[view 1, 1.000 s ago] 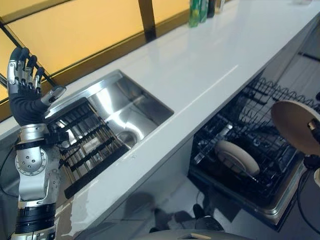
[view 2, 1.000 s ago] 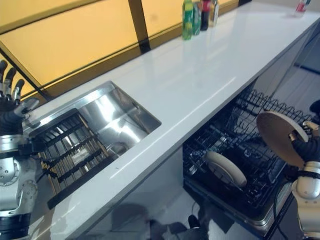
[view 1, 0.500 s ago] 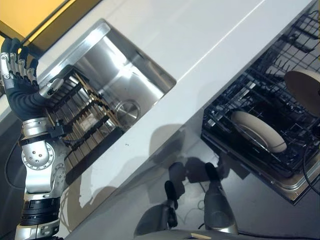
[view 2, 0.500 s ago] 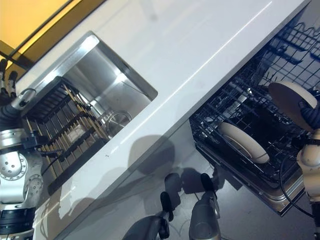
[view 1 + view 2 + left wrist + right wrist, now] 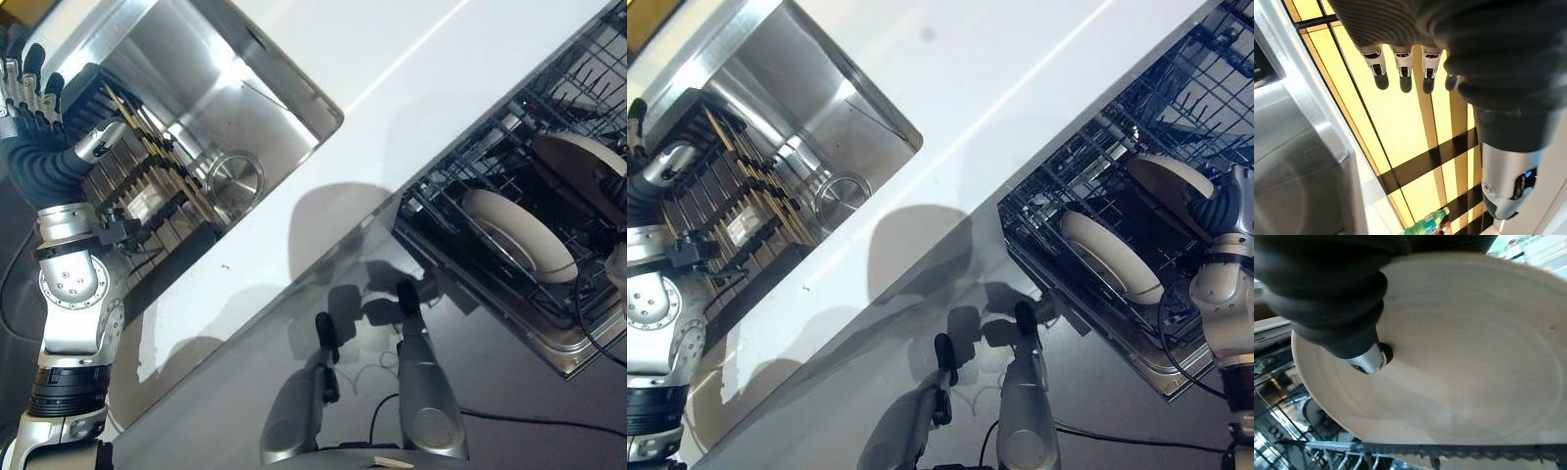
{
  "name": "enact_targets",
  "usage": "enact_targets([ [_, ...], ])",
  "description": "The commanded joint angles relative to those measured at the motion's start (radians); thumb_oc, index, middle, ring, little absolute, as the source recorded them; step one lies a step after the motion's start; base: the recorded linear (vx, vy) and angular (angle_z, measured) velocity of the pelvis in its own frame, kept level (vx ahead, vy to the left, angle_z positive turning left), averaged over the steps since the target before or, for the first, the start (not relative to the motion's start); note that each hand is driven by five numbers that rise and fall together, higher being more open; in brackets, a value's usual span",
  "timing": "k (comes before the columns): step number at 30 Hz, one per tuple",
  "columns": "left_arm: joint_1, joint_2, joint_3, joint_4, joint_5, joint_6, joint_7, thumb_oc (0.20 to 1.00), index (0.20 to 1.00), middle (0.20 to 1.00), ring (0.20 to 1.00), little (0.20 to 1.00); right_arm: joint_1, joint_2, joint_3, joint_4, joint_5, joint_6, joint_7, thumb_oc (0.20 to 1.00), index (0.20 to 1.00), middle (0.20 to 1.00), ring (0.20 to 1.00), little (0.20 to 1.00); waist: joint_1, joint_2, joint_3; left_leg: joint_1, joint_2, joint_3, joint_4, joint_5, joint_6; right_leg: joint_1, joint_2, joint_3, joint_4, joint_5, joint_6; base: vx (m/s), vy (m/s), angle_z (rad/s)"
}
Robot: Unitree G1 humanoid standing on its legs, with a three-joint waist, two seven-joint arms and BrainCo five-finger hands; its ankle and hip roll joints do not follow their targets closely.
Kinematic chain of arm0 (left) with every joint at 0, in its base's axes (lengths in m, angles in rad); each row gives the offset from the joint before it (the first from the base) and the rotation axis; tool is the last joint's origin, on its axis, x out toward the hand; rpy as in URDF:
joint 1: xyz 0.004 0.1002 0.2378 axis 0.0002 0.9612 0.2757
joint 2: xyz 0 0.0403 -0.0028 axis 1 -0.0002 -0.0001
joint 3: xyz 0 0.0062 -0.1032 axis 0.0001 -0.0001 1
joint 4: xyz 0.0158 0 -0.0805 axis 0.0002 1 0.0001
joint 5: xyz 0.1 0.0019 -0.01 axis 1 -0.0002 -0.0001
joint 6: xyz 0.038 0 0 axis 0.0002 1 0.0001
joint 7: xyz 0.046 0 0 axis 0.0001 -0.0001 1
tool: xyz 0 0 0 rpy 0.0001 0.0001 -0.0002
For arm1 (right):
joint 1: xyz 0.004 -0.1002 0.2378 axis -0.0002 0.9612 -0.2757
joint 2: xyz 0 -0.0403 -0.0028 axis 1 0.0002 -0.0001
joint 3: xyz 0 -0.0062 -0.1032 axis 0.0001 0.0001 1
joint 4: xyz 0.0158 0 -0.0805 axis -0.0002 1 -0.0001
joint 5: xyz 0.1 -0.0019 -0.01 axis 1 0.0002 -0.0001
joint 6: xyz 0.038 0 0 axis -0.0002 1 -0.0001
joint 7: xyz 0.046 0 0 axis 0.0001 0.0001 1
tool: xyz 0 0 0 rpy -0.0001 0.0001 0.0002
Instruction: Pick up plates and place into dishwasher.
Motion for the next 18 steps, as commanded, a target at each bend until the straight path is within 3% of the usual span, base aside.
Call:
enact_targets([
  [1, -0.063, 0.067, -0.024, 0.002, 0.049, -0.022, 0.036, 1.000, 1.000, 1.000, 1.000, 1.000, -0.038, 0.007, 0.096, 0.029, 0.058, -0.028, 0.023, 0.200, 0.200, 0.200, 0.200, 0.200, 0.016, -0.028, 0.001, -0.131, 0.007, -0.087, 0.061, 0.037, -0.009, -0.011, -0.007, -0.078, 0.034, -0.069, -0.010, -0.05, -0.072, 0.01],
  [12, -0.122, 0.086, -0.052, -0.007, 0.048, 0.009, 0.057, 1.000, 1.000, 1.000, 1.000, 1.000, -0.127, 0.065, 0.174, 0.183, 0.129, -0.001, -0.014, 0.200, 0.200, 0.200, 0.200, 0.200, 0.026, 0.009, 0.043, -0.143, -0.005, -0.082, 0.036, 0.052, -0.003, -0.035, -0.016, -0.095, 0.038, -0.065, -0.016, -0.01, -0.008, 0.01],
  [13, -0.126, 0.087, -0.051, -0.005, 0.042, 0.014, 0.055, 1.000, 1.000, 1.000, 1.000, 1.000, -0.124, 0.074, 0.169, 0.183, 0.134, -0.001, -0.021, 0.282, 0.282, 0.282, 0.282, 0.282, 0.025, 0.007, 0.041, -0.143, -0.006, -0.081, 0.041, 0.049, -0.002, -0.036, -0.015, -0.097, 0.043, -0.066, -0.017, 0.00, 0.000, 0.00],
  [14, -0.129, 0.088, -0.051, -0.004, 0.039, 0.017, 0.054, 1.000, 1.000, 1.000, 1.000, 1.000, -0.122, 0.080, 0.166, 0.181, 0.132, -0.001, -0.027, 0.495, 0.495, 0.495, 0.495, 0.495, 0.025, 0.005, 0.040, -0.143, -0.006, -0.081, 0.045, 0.048, -0.002, -0.034, -0.015, -0.098, 0.044, -0.067, -0.017, 0.00, -0.010, 0.03],
  [15, -0.131, 0.087, -0.051, -0.004, 0.038, 0.021, 0.052, 1.000, 1.000, 1.000, 1.000, 1.000, -0.115, 0.088, 0.161, 0.175, 0.128, 0.001, -0.041, 1.000, 1.000, 1.000, 1.000, 1.000, 0.024, 0.001, 0.038, -0.141, -0.007, -0.081, 0.049, 0.045, -0.001, -0.031, -0.014, -0.100, 0.046, -0.067, -0.017, 0.01, -0.017, 0.04],
  [18, -0.126, 0.084, -0.045, -0.005, 0.043, 0.026, 0.041, 1.000, 1.000, 1.000, 1.000, 1.000, -0.088, 0.102, 0.130, 0.150, 0.128, 0.008, -0.056, 1.000, 1.000, 1.000, 1.000, 1.000, 0.021, -0.010, 0.030, -0.139, -0.005, -0.079, 0.061, 0.039, 0.001, -0.024, -0.012, -0.102, 0.047, -0.065, -0.017, 0.00, -0.020, 0.07],
])
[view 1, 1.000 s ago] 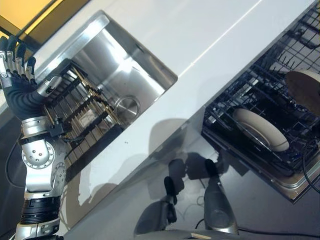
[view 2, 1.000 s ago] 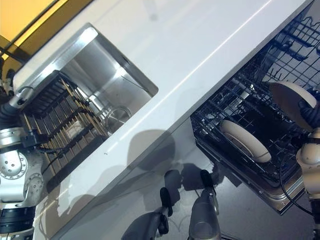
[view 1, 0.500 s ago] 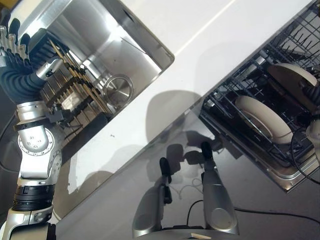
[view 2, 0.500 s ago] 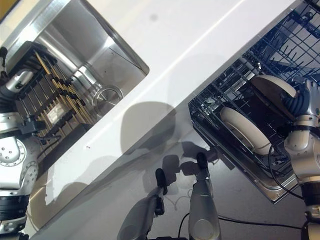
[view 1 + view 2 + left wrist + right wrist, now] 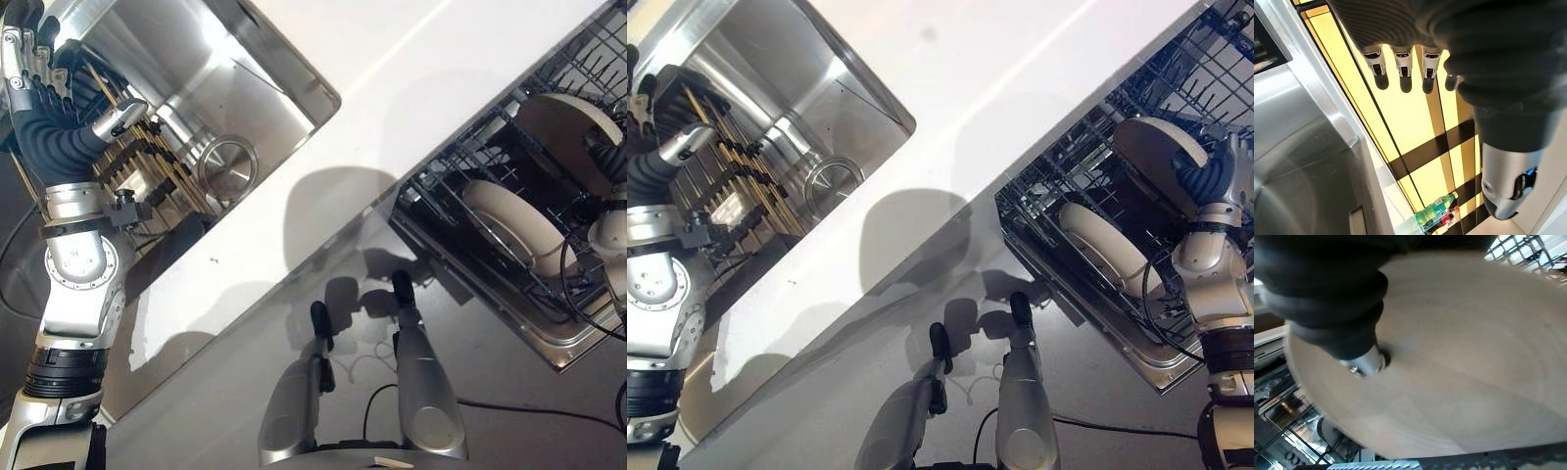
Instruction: Pick up plates and place into dishwasher.
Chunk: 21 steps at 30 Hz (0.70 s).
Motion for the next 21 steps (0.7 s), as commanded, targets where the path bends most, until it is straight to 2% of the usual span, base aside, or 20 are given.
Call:
enact_targets([
  [1, -0.032, 0.037, 0.024, -0.013, 0.006, -0.019, 0.010, 1.000, 1.000, 1.000, 1.000, 1.000, 0.071, 0.058, 0.030, 0.003, 0.022, 0.023, -0.008, 1.000, 1.000, 1.000, 1.000, 1.000, 0.008, -0.010, 0.010, -0.105, -0.011, -0.058, 0.045, 0.031, 0.010, 0.001, -0.010, -0.062, 0.036, -0.076, -0.002, -0.01, -0.009, 0.03],
  [6, -0.019, 0.041, 0.037, -0.013, 0.006, -0.024, -0.011, 1.000, 1.000, 1.000, 1.000, 1.000, 0.125, 0.096, -0.017, -0.043, 0.039, 0.036, -0.050, 1.000, 1.000, 1.000, 1.000, 1.000, 0.005, -0.031, -0.010, -0.082, -0.010, -0.050, 0.049, 0.019, 0.017, 0.025, -0.008, -0.061, 0.029, -0.071, -0.001, 0.00, -0.003, 0.03],
  [11, 0.007, 0.036, 0.059, -0.003, -0.012, -0.031, -0.043, 1.000, 1.000, 1.000, 1.000, 1.000, 0.179, 0.118, -0.074, -0.088, 0.071, 0.020, -0.080, 1.000, 1.000, 1.000, 1.000, 1.000, 0.005, -0.056, -0.044, -0.046, -0.012, -0.044, 0.061, 0.004, 0.018, 0.068, -0.011, -0.066, 0.019, -0.069, 0.000, 0.02, 0.007, 0.00],
  [21, 0.098, -0.004, 0.117, -0.003, -0.020, -0.041, -0.109, 1.000, 1.000, 1.000, 1.000, 1.000, 0.299, 0.153, -0.190, -0.207, 0.074, 0.012, -0.054, 1.000, 1.000, 1.000, 1.000, 1.000, -0.002, -0.089, -0.112, 0.019, -0.021, -0.029, 0.085, -0.029, 0.027, 0.146, -0.021, -0.049, -0.001, -0.070, 0.010, 0.05, 0.033, 0.01],
])
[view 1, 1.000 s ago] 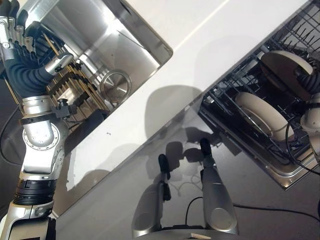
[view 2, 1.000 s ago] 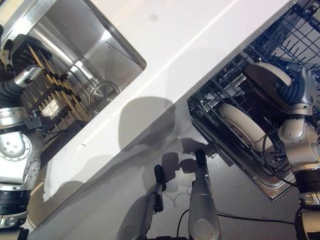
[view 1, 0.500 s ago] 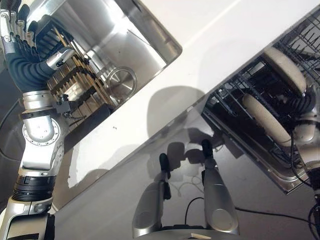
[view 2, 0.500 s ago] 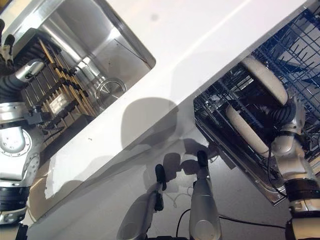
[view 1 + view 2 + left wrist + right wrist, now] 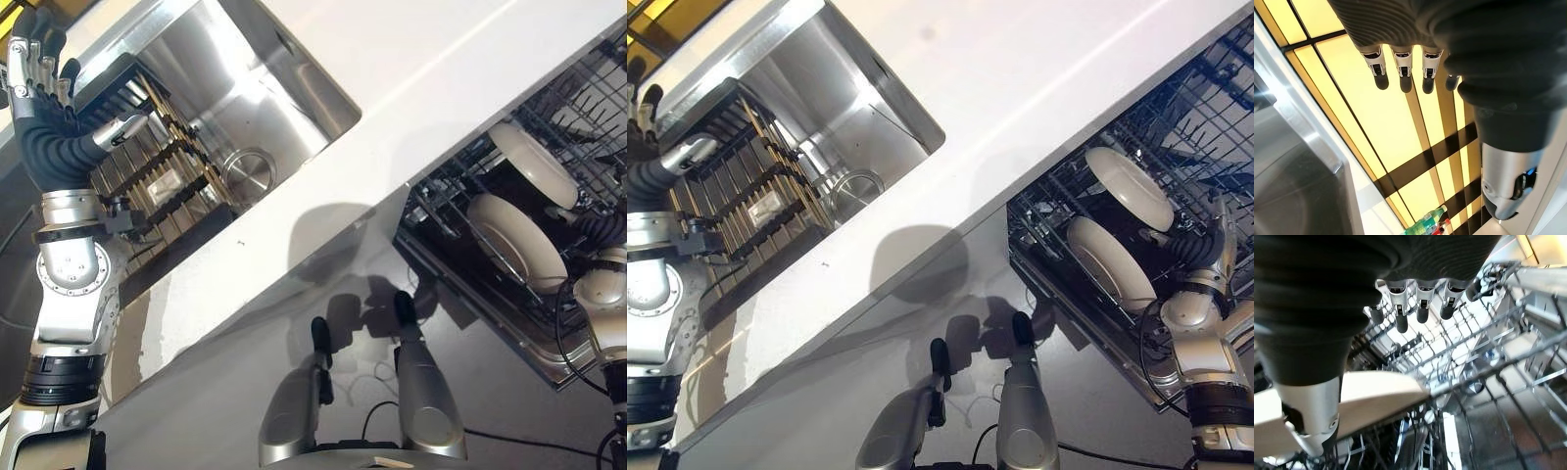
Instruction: Pick up plates and place into dishwasher.
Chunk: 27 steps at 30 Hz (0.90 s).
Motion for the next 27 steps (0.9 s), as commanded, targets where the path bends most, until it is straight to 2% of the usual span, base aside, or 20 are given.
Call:
enact_targets([
  [1, 0.035, 0.007, 0.042, 0.001, -0.015, -0.050, -0.016, 1.000, 1.000, 1.000, 1.000, 1.000, 0.047, 0.011, -0.018, -0.102, 0.008, -0.037, -0.016, 1.000, 1.000, 1.000, 1.000, 1.000, -0.015, -0.056, -0.112, -0.081, -0.028, -0.019, 0.086, -0.020, 0.029, 0.034, -0.023, -0.031, 0.008, -0.054, 0.013, 0.02, 0.062, -0.01],
  [8, 0.077, -0.033, 0.060, 0.014, -0.015, -0.067, -0.036, 1.000, 1.000, 1.000, 1.000, 1.000, 0.088, 0.028, -0.076, -0.171, 0.005, -0.054, -0.027, 1.000, 1.000, 1.000, 1.000, 1.000, -0.029, -0.042, -0.138, -0.043, -0.039, 0.000, 0.077, -0.030, 0.032, 0.057, -0.040, -0.019, 0.004, -0.056, 0.023, 0.03, 0.105, -0.03],
  [15, 0.132, -0.097, 0.081, 0.002, -0.019, -0.074, -0.038, 1.000, 1.000, 1.000, 1.000, 1.000, 0.144, 0.047, -0.139, -0.243, 0.035, -0.048, -0.016, 1.000, 1.000, 1.000, 1.000, 1.000, -0.057, -0.002, -0.153, -0.026, -0.064, 0.019, 0.100, -0.050, 0.038, 0.055, -0.067, 0.012, 0.017, -0.062, 0.032, 0.01, 0.174, -0.06],
  [21, 0.139, -0.143, 0.054, 0.010, -0.018, -0.076, -0.029, 1.000, 1.000, 1.000, 1.000, 1.000, 0.140, 0.045, -0.151, -0.236, 0.077, -0.066, -0.030, 1.000, 1.000, 1.000, 1.000, 1.000, -0.082, 0.041, -0.137, -0.020, -0.086, 0.040, 0.126, -0.069, 0.044, 0.035, -0.098, 0.053, 0.035, -0.061, 0.045, -0.01, 0.199, -0.13],
  [27, 0.148, -0.161, 0.043, 0.032, -0.034, -0.098, -0.006, 1.000, 1.000, 1.000, 1.000, 1.000, 0.135, 0.057, -0.164, -0.224, 0.152, -0.110, -0.100, 1.000, 1.000, 1.000, 1.000, 1.000, -0.097, 0.071, -0.109, -0.019, -0.102, 0.056, 0.140, -0.078, 0.047, 0.020, -0.114, 0.083, 0.050, -0.061, 0.057, -0.02, 0.147, -0.20],
])
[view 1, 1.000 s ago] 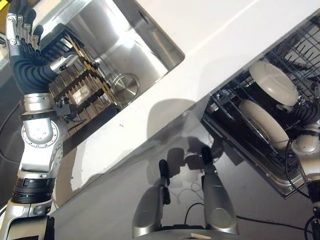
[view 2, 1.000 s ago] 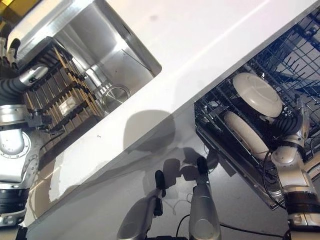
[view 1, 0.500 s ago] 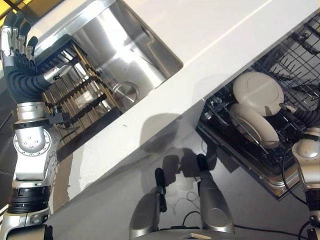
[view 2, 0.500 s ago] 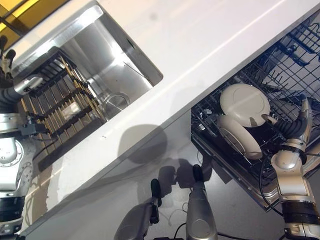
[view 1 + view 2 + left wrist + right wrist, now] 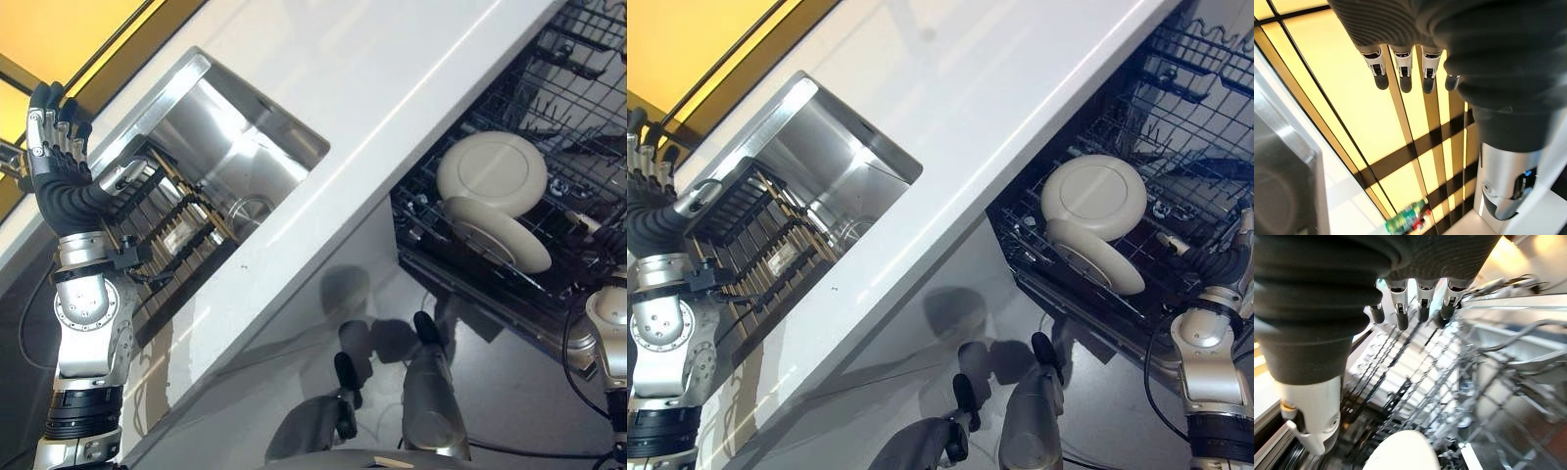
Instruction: Pick up plates and place into dishwasher.
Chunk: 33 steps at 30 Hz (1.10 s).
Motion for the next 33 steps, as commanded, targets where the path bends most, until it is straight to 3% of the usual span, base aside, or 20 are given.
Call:
enact_targets([
  [1, 0.012, -0.011, 0.008, 0.026, -0.032, -0.075, 0.032, 1.000, 1.000, 1.000, 1.000, 1.000, 0.000, -0.017, -0.048, -0.058, 0.051, -0.092, -0.065, 1.000, 1.000, 1.000, 1.000, 1.000, -0.020, -0.008, 0.001, -0.089, -0.018, -0.047, 0.157, -0.051, -0.014, 0.024, -0.037, -0.006, 0.032, -0.044, -0.007, -0.01, 0.138, -0.14],
  [15, 0.009, -0.037, -0.038, 0.025, -0.045, -0.085, 0.066, 1.000, 1.000, 1.000, 1.000, 1.000, -0.084, 0.033, -0.023, -0.016, 0.243, -0.180, -0.142, 1.000, 1.000, 1.000, 1.000, 1.000, -0.018, 0.058, 0.051, -0.124, -0.045, -0.039, 0.180, -0.055, -0.011, -0.036, -0.069, 0.016, 0.072, -0.047, 0.002, -0.01, 0.085, -0.05],
  [22, -0.009, -0.036, -0.087, 0.028, -0.026, -0.100, 0.102, 1.000, 1.000, 1.000, 1.000, 1.000, -0.141, 0.083, -0.012, 0.013, 0.315, -0.227, -0.282, 1.000, 1.000, 1.000, 1.000, 1.000, -0.014, 0.086, 0.075, -0.151, -0.046, -0.036, 0.185, -0.048, -0.009, -0.067, -0.077, 0.013, 0.088, -0.049, -0.002, -0.01, 0.011, 0.02],
  [33, -0.007, -0.049, -0.111, 0.002, -0.033, -0.073, 0.104, 1.000, 1.000, 1.000, 1.000, 1.000, -0.196, 0.092, 0.072, 0.048, 0.401, -0.189, -0.033, 1.000, 1.000, 1.000, 1.000, 1.000, 0.004, 0.102, 0.085, -0.170, -0.060, -0.068, 0.189, -0.040, -0.011, -0.087, -0.078, 0.021, 0.099, -0.050, -0.010, 0.03, 0.029, 0.00],
])
